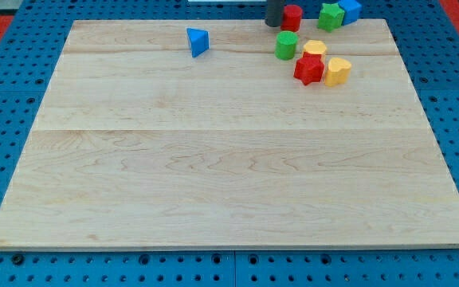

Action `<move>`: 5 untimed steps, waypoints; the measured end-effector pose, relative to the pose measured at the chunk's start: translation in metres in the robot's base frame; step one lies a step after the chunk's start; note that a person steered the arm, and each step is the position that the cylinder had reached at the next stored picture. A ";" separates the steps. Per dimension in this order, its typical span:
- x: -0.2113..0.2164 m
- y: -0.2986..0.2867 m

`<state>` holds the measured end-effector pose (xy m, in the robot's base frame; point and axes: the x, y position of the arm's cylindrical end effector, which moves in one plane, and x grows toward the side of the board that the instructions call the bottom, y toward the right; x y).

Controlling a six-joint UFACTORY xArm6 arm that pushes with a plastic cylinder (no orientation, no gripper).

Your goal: Push the red circle left and slightly right

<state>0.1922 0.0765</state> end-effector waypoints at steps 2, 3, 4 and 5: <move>0.004 0.008; 0.019 0.033; 0.028 0.080; 0.010 0.119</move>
